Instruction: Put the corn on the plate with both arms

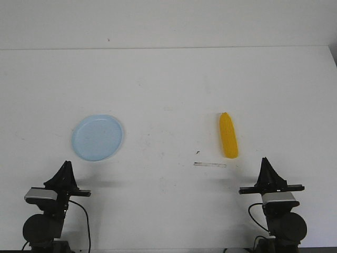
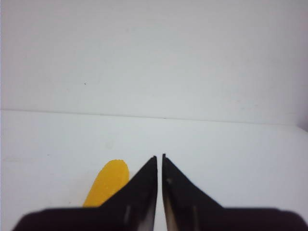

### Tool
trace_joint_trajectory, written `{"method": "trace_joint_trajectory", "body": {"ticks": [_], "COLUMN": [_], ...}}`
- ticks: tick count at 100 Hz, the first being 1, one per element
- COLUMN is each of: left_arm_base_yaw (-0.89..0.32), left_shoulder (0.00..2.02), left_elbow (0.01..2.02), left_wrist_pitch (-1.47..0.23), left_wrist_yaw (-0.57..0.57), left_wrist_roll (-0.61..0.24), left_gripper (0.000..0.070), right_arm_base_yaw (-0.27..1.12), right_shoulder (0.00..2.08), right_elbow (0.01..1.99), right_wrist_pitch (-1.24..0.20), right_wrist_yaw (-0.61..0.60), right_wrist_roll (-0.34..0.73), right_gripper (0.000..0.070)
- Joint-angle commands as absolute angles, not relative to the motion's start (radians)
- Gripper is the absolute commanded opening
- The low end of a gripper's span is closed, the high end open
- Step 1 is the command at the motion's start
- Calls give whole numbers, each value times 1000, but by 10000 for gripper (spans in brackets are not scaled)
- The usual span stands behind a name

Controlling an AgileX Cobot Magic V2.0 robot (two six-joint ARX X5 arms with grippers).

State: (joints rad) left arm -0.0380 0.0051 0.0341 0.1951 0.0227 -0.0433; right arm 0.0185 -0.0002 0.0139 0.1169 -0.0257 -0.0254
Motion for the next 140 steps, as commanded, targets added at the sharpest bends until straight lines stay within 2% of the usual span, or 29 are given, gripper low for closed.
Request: {"method": "trace_joint_trajectory", "body": {"ticks": [1,47,69,98,124,140], "left_arm_base_yaw": [-40,-40,-40,-40,-40,-40], "left_shoulder": [3,3,4,22,139,252], "left_elbow": [14,14,28,201,416,515], "left_wrist_pitch": [210,238,334,67,-208,-364], "left_wrist_yaw": [18,18,18,19,19,19], "left_wrist_roll": [-42,-43,-125,-125,-127,-194], "left_gripper": [2,3,2,2,2,3], "right_arm_base_yaw": [19,19,19,19,20,19], "right_shoulder": [1,1,1,1,1,1], "right_elbow": [13,13,13,13,13,13], "right_wrist_pitch": [126,126,126,126,126,126], "right_wrist_yaw": [-25,-25,-25,-25,-25,-25], "right_wrist_roll": [-24,-24,-24,-24,-24,-24], "right_gripper": [16,16,16,16,16,16]}}
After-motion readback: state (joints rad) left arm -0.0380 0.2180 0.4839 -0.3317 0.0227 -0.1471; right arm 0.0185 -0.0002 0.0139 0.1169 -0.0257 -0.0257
